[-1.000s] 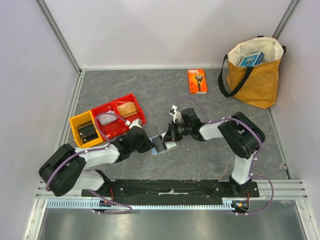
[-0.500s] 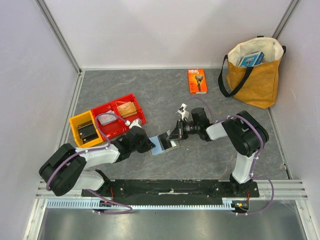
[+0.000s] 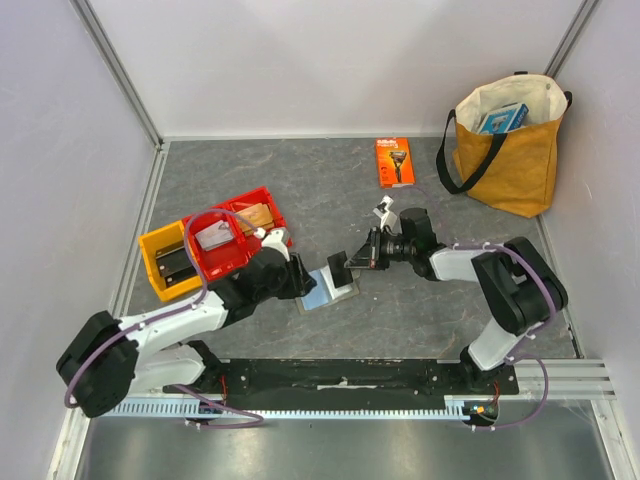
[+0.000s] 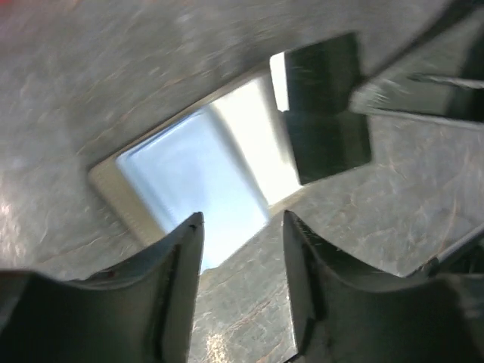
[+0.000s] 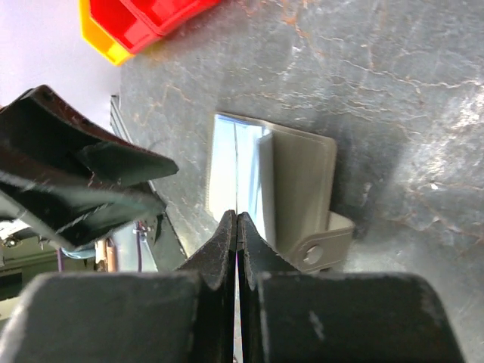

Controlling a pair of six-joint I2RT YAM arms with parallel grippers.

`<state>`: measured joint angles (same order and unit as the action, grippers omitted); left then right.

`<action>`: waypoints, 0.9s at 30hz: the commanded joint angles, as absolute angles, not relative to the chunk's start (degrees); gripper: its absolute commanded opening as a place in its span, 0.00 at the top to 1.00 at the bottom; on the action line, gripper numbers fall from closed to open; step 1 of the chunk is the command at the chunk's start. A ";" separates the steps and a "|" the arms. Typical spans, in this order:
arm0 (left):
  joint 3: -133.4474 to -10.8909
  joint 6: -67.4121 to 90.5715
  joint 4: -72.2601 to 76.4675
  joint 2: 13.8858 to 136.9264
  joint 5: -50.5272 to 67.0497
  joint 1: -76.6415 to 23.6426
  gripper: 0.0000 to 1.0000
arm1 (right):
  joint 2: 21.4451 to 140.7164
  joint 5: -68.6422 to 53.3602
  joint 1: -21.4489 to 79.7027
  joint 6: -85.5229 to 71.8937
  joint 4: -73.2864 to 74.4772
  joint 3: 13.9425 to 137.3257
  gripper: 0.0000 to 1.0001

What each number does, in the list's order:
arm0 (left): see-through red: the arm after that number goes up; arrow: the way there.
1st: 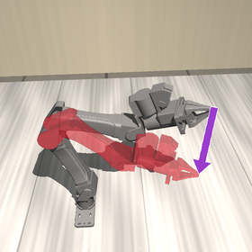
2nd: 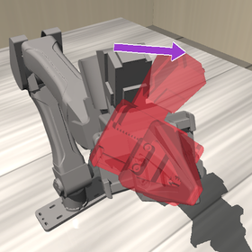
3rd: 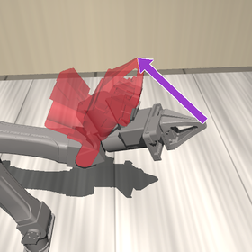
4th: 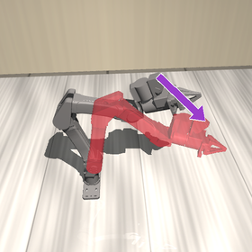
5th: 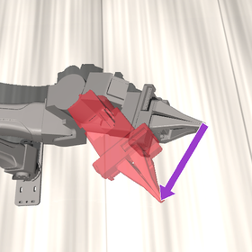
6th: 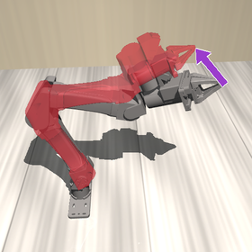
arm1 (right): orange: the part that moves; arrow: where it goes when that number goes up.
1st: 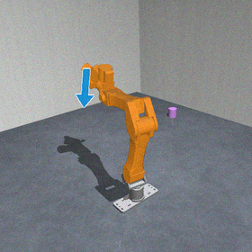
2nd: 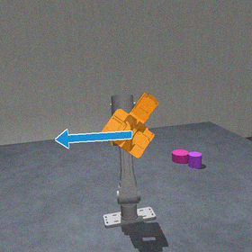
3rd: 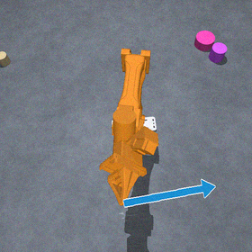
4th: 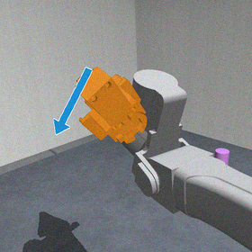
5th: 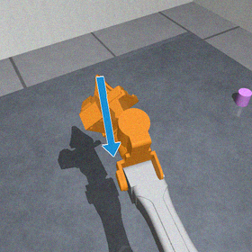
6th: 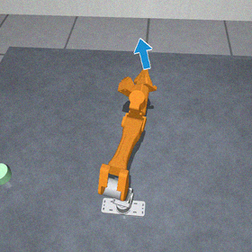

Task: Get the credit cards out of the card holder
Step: Remove the credit card from the card holder, then place the credit card in the storage box.

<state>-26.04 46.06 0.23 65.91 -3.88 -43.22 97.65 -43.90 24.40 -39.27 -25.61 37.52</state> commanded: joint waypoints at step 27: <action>-33.48 -38.31 41.91 76.02 -36.03 -76.55 0.33 | 63.90 -35.24 24.43 -58.53 -8.00 34.54 1.00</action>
<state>-31.86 -27.40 29.76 72.31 -31.07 -75.22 66.37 -35.77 24.43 -56.21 -8.88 35.27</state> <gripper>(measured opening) 0.756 0.006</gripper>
